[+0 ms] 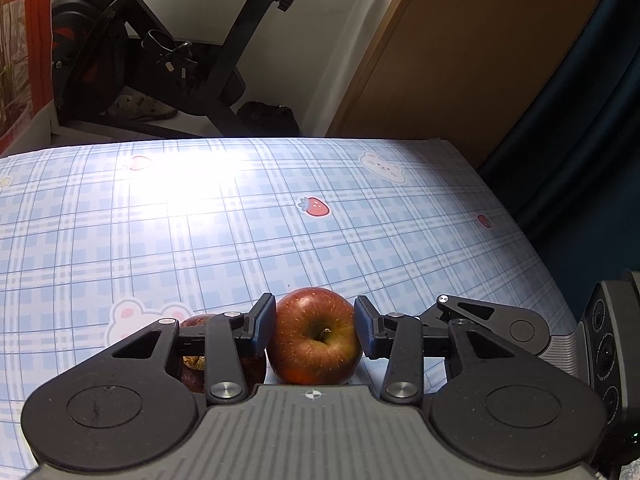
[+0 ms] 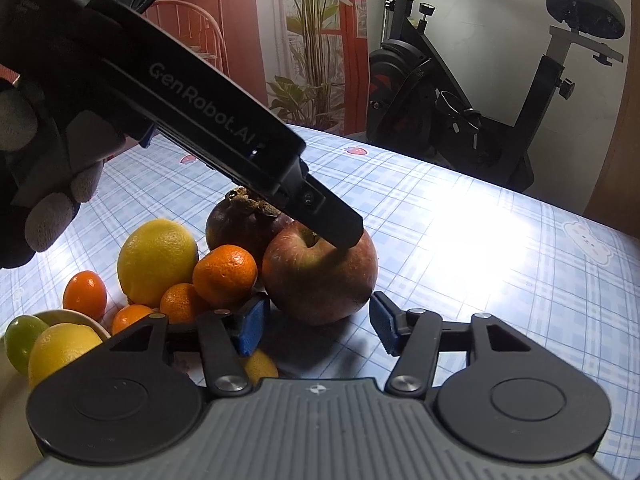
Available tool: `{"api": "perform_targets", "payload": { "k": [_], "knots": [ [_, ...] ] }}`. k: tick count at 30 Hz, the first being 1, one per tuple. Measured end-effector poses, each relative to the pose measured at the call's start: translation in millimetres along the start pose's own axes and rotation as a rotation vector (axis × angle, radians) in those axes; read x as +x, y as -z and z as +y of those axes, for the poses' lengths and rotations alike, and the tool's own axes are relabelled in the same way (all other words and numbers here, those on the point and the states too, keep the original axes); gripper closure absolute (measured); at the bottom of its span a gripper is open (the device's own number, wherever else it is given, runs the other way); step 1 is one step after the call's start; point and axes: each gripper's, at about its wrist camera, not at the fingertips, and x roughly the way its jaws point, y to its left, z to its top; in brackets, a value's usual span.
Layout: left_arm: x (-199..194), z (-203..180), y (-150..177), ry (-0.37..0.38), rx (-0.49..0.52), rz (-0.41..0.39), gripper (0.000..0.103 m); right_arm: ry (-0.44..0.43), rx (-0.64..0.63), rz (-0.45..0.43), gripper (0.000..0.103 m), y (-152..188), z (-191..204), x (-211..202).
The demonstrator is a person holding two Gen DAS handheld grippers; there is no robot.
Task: Organize fruits
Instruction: 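Lift the red apple with the left tool toward the bowl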
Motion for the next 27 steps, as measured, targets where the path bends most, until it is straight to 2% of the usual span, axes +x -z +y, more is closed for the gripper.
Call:
{"api": "perform_targets", "payload": {
  "k": [15, 24, 27],
  "knots": [
    [5.2, -34.4, 10.1, 0.126, 0.020, 0.040, 0.059, 0.015, 0.097, 0.017, 0.045, 27.6, -16.0, -40.5],
    [8.4, -26.9, 20.6, 0.112, 0.008, 0.056, 0.057, 0.029, 0.098, 0.005, 0.045, 29.8, -12.8, -43.5],
    [7.4, -23.9, 22.1, 0.120, 0.006, 0.057, 0.057, 0.033, 0.102, 0.001, 0.040, 31.2, -14.4, -42.1]
  ]
}}
